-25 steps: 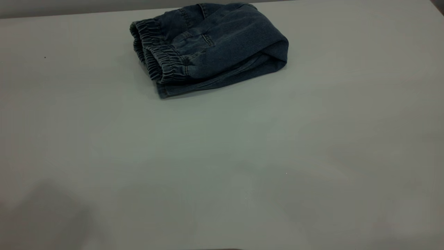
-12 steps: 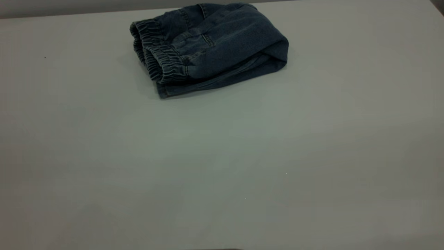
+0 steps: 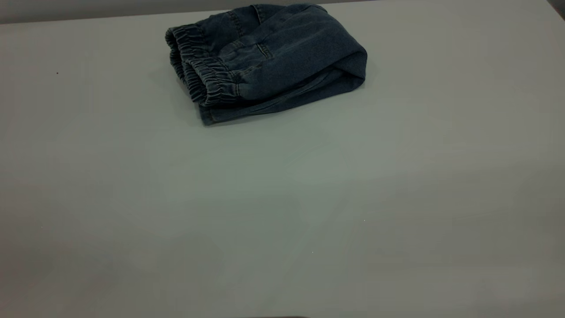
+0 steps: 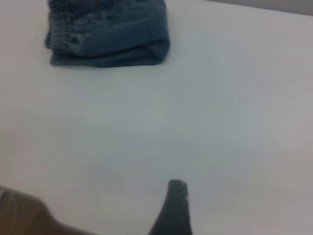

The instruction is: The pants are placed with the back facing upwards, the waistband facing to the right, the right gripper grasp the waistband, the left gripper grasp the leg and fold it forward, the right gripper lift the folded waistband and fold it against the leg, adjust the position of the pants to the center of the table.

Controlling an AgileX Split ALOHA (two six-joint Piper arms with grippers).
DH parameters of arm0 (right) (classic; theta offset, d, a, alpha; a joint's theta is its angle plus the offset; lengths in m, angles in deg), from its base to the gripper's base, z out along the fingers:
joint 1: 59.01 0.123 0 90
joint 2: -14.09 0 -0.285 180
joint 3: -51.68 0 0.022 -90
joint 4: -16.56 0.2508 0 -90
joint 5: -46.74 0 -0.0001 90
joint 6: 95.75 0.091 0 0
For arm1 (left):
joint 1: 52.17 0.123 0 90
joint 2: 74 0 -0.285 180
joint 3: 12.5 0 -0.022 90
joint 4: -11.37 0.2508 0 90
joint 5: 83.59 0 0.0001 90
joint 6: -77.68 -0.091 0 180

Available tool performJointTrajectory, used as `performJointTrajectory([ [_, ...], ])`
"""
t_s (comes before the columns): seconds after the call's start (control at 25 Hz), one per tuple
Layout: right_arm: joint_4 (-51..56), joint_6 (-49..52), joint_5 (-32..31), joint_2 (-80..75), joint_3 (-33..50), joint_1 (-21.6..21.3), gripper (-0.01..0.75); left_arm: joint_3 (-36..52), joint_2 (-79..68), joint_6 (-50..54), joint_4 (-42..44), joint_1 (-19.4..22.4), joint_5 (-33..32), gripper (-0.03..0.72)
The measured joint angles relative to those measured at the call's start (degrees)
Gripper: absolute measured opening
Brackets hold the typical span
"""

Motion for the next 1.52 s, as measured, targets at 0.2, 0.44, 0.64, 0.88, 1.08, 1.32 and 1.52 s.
performJointTrajectory([
  [0.2,-5.23,-0.08,2.45,0.00,4.49,0.00,0.586,0.62,0.00,-0.16,-0.05,0.00,0.24,0.514],
  [0.44,-6.08,0.86,3.13,0.00,4.84,0.00,0.586,2.36,0.00,1.38,0.29,0.00,2.26,0.514],
  [0.64,-6.08,0.87,3.24,0.00,4.84,0.00,0.586,2.36,0.00,1.88,0.34,0.00,2.53,0.514],
  [0.88,-6.13,0.92,3.24,0.00,4.84,0.00,0.586,2.36,0.00,1.85,0.45,0.00,2.59,0.514],
  [1.08,-6.13,0.92,3.26,0.00,4.84,0.00,0.586,2.36,0.00,1.83,0.42,1.81,2.59,0.514],
  [1.32,-6.13,0.92,3.26,0.00,4.84,0.00,0.586,2.36,4.83,1.83,0.16,18.26,2.59,0.514],
  [1.52,-6.13,0.92,3.26,0.00,4.84,0.00,0.586,2.36,12.81,1.83,0.16,27.43,2.54,0.514],
])
